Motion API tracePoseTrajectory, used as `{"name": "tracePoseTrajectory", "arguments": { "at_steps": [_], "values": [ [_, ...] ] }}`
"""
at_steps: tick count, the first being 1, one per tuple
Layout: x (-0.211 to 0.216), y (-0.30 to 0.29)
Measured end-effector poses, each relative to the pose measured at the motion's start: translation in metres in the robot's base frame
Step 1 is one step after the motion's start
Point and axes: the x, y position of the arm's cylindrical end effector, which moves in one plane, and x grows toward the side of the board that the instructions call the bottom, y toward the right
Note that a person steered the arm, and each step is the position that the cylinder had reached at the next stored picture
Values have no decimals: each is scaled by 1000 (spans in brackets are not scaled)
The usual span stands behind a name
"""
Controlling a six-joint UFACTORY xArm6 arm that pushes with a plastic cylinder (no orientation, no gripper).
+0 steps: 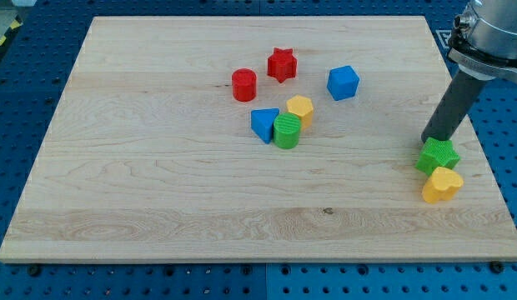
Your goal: Move the green star and yellow heart to bottom
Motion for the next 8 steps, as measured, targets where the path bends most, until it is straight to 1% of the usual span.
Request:
{"name": "tracePoseTrajectory", "arguments": {
  "at_steps": [2,4,5,6,7,8],
  "values": [
    [-3,0],
    [17,-9],
    [11,-17],
    [-40,-55],
    [-58,-60],
    [-58,-61]
  ]
}}
